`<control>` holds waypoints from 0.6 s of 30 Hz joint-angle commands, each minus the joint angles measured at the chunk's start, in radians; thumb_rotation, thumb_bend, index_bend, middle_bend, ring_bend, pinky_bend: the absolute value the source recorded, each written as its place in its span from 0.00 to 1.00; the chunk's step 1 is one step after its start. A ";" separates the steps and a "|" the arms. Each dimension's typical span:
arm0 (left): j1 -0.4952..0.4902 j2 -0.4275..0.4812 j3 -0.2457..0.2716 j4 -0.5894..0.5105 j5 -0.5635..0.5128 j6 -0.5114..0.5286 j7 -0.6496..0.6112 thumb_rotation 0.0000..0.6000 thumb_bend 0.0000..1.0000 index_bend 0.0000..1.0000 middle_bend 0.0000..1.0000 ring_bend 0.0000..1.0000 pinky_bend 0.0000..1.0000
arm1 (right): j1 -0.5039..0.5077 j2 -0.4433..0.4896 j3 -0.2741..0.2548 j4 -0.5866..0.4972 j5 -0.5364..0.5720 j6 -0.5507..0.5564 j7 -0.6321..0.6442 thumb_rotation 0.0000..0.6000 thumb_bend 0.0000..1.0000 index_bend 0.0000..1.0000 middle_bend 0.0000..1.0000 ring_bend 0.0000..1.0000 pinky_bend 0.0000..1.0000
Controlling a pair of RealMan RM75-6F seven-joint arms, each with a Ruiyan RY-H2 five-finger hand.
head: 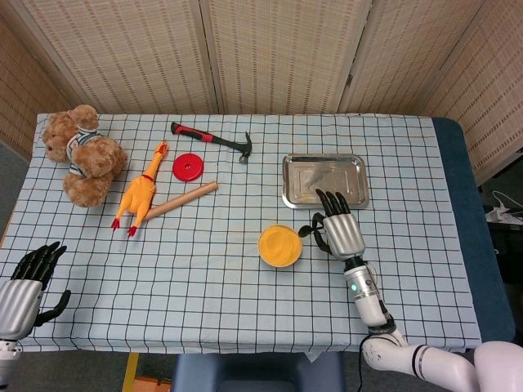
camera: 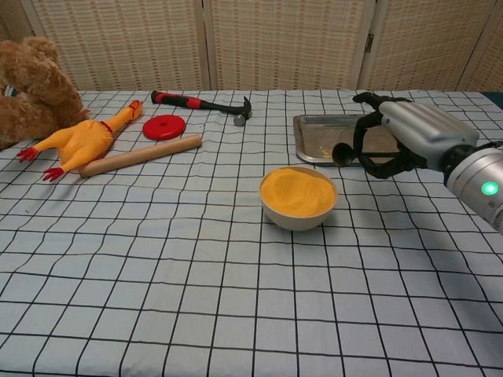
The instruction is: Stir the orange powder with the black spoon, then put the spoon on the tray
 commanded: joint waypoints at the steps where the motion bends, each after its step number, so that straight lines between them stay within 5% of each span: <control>1: 0.001 0.002 -0.001 -0.001 0.000 0.003 -0.003 1.00 0.41 0.00 0.00 0.00 0.09 | 0.032 -0.041 0.010 0.031 -0.009 -0.003 -0.037 1.00 0.44 0.67 0.01 0.00 0.00; 18: 0.005 0.015 0.001 0.006 0.009 0.014 -0.046 1.00 0.41 0.00 0.00 0.00 0.09 | 0.110 -0.162 -0.014 0.143 -0.027 -0.028 -0.127 1.00 0.43 0.65 0.02 0.00 0.00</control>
